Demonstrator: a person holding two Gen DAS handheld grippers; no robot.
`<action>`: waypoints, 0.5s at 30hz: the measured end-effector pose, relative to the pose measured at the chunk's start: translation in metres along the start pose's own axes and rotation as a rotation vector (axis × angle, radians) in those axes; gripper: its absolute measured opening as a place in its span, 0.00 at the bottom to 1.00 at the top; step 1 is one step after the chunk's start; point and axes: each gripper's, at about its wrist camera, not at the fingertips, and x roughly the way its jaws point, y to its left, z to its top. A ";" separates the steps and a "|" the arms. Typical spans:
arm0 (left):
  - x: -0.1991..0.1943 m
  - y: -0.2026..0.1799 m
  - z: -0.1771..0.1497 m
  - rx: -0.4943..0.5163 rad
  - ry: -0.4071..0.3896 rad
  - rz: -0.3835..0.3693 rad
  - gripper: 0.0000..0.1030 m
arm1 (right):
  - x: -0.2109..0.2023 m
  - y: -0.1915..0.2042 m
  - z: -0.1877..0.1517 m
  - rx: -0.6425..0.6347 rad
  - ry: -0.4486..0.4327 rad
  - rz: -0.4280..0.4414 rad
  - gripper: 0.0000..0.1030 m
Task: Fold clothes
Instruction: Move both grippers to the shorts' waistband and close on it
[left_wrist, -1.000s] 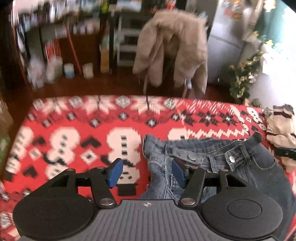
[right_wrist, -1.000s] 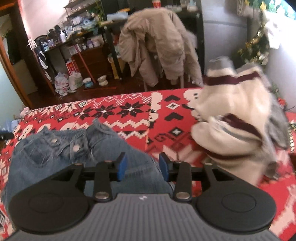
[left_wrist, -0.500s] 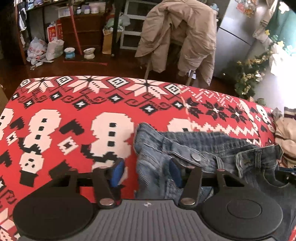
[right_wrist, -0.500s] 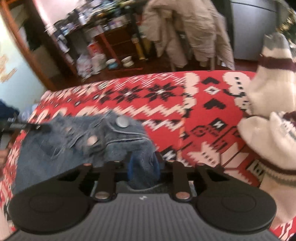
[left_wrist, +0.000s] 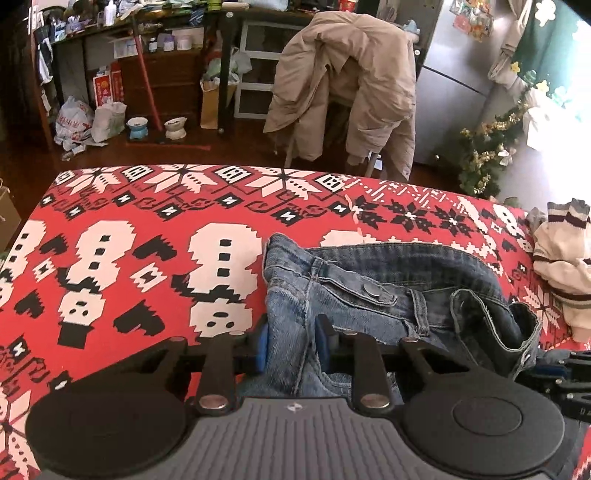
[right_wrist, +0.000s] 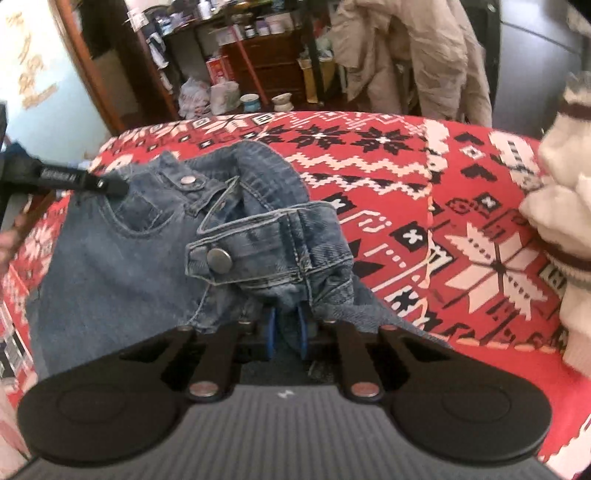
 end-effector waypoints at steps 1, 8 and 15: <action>0.000 0.001 -0.001 -0.006 0.001 -0.001 0.23 | -0.004 0.000 0.002 0.001 -0.014 -0.004 0.19; -0.002 0.002 -0.004 -0.003 -0.011 0.002 0.24 | -0.031 0.002 0.012 0.009 -0.114 -0.031 0.35; -0.001 -0.001 -0.004 0.022 -0.016 0.007 0.24 | -0.038 -0.051 0.033 0.217 -0.190 -0.056 0.35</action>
